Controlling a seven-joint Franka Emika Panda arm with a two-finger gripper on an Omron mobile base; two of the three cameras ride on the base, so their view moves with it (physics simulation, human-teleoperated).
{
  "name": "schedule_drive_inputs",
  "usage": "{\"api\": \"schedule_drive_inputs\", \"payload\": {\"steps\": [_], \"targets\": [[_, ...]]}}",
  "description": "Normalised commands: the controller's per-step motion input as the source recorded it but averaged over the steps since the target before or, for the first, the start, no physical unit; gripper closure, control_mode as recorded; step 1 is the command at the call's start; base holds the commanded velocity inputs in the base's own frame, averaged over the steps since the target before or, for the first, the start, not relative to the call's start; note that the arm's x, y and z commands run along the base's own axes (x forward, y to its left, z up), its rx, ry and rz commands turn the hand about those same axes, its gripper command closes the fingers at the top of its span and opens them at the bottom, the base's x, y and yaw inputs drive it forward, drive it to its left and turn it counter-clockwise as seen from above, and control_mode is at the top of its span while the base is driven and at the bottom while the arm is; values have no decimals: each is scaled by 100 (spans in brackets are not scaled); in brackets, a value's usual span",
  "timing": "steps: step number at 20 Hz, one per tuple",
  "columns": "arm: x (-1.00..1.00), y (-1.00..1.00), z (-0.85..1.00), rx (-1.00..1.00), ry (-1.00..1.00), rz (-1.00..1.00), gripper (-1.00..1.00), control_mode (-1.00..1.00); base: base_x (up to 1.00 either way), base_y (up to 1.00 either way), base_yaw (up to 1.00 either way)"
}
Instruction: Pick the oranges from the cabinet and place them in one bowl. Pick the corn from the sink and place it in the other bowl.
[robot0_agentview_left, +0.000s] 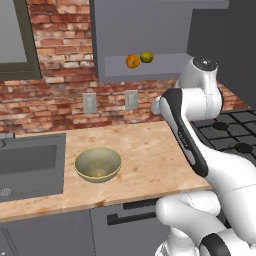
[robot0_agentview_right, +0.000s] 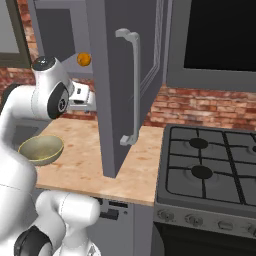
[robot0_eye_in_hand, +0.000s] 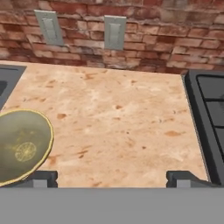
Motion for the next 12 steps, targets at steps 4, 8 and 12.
{"api": "schedule_drive_inputs", "payload": {"steps": [4,8,12], "targets": [[-46,0,22,0,-15,0,-100,-100,0,0,0],[-8,0,45,0,-4,0,-100,-100,0,0,0],[0,0,39,1,-1,0,-100,-100,0,0,0]]}}
